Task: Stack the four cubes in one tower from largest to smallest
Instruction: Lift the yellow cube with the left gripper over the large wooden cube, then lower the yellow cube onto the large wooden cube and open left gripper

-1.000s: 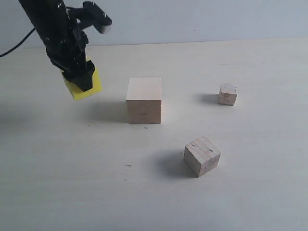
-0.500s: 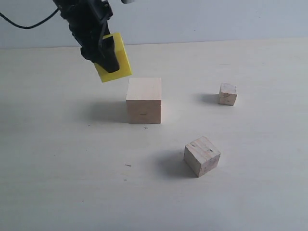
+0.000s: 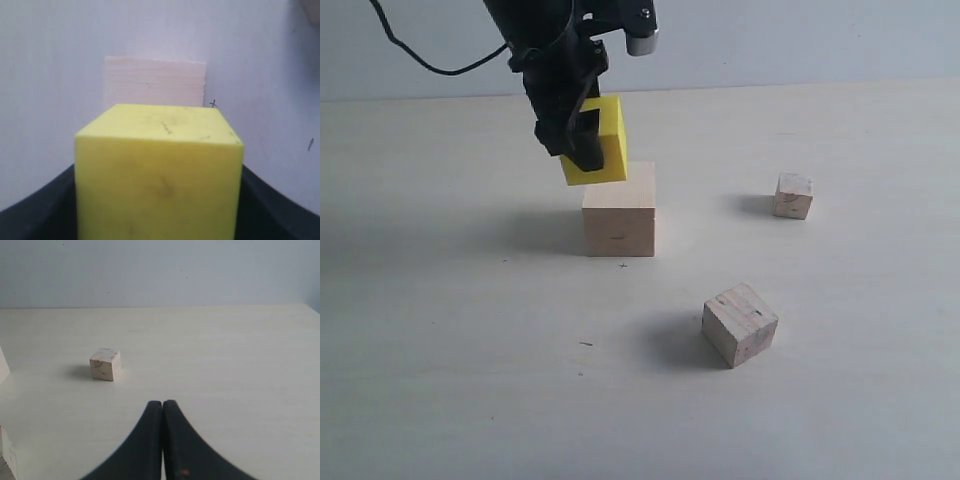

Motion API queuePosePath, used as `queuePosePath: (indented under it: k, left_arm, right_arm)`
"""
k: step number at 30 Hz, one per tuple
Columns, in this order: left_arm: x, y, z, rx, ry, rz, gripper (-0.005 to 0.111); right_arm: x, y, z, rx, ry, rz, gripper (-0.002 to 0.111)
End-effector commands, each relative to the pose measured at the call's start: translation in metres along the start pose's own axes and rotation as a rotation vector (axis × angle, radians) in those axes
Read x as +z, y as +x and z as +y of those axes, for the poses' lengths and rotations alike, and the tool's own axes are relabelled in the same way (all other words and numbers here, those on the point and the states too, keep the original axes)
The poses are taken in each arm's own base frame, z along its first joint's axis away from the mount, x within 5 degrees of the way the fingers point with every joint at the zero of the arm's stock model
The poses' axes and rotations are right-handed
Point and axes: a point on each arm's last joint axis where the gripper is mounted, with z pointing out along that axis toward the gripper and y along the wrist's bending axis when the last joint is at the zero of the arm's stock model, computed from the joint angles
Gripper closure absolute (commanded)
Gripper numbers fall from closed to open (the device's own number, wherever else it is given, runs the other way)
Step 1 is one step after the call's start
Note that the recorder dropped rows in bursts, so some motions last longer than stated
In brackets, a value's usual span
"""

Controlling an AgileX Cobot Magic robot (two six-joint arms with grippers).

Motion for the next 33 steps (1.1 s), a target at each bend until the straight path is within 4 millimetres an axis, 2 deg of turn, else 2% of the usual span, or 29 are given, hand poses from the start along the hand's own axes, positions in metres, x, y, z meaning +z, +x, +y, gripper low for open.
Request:
queuePosePath:
  k: [1,6,12,20,33]
  left_arm:
    - [-0.004,-0.008,-0.001,0.100,0.006,-0.056,0.107]
    - [0.009,-0.010,-0.002,0.114,0.040,-0.067,0.107]
    - [0.024,-0.005,0.001,0.134,0.045,0.000,0.107]
    - [0.030,-0.003,0.002,0.142,0.047,0.025,0.107]
    - [0.030,-0.008,0.008,0.162,-0.022,-0.027,0.107]
  right_arm:
    - [0.000,0.000,0.000,-0.012,-0.002,-0.012,0.108]
    - [0.000,0.000,0.000,-0.012,-0.002,-0.012,0.108]
    - [0.000,0.000,0.000,-0.012,-0.002,-0.012,0.108]
    - [0.000,0.000,0.000,-0.012,-0.002,-0.012,0.108]
    - [0.000,0.000,0.000,-0.010,-0.002,-0.012,0.108]
